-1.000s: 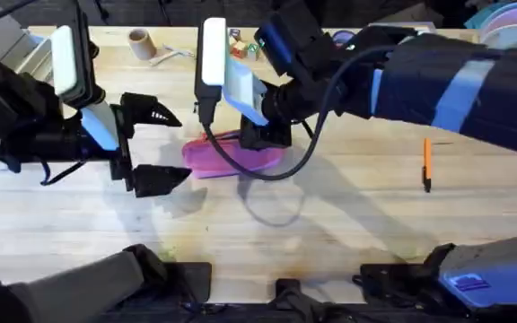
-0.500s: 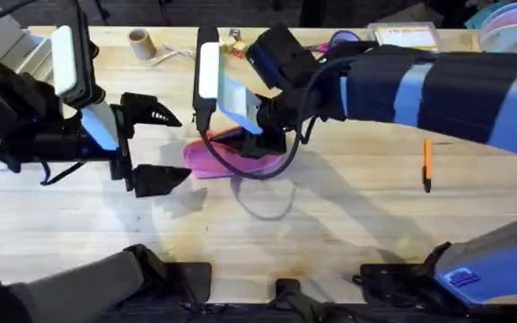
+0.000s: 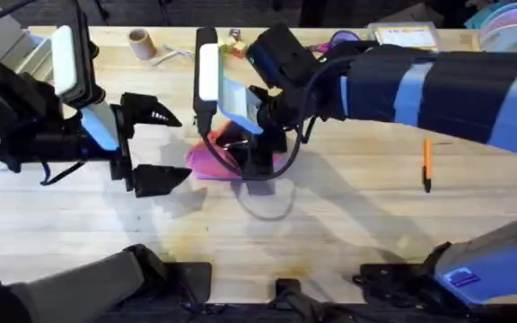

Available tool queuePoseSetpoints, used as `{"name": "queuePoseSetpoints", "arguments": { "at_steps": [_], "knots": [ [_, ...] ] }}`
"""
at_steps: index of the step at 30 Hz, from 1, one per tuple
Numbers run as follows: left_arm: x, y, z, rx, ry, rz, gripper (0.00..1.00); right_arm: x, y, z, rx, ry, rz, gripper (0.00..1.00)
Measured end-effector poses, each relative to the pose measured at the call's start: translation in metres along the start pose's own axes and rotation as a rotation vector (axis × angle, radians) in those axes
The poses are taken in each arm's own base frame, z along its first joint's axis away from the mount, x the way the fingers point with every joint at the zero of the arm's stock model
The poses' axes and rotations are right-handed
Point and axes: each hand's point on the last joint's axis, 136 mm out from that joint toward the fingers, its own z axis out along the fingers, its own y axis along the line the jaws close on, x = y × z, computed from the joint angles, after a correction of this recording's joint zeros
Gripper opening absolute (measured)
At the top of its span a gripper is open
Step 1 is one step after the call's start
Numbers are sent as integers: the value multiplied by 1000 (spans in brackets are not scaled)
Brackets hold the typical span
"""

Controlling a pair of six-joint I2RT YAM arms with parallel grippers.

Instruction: Unzip the bag, pick up the pens from the table one at a time and place them inside, then zip the bag closed.

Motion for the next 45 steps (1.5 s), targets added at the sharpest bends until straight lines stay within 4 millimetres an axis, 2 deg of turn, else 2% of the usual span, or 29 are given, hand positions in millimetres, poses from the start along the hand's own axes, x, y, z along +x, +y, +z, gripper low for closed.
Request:
{"name": "queuePoseSetpoints", "arguments": {
  "at_steps": [17,21,29,34,37,40,45],
  "knots": [
    [0,1,0,-2,1,3,993,-1,-1,-1,4,1,0,998],
    [0,1,0,-2,1,3,993,-6,-2,-11,21,-16,17,998],
    [0,1,0,-2,1,3,993,-34,-9,-62,114,-122,85,998],
    [0,1,0,-2,1,3,993,-36,-22,-96,175,-183,225,998],
    [0,1,0,-2,1,3,993,-26,-34,-119,215,-211,374,998],
    [0,1,0,-2,1,3,993,-6,-44,-142,251,-218,532,998],
    [0,1,0,-2,1,3,993,28,-45,-175,289,-198,721,998]
  ]
}}
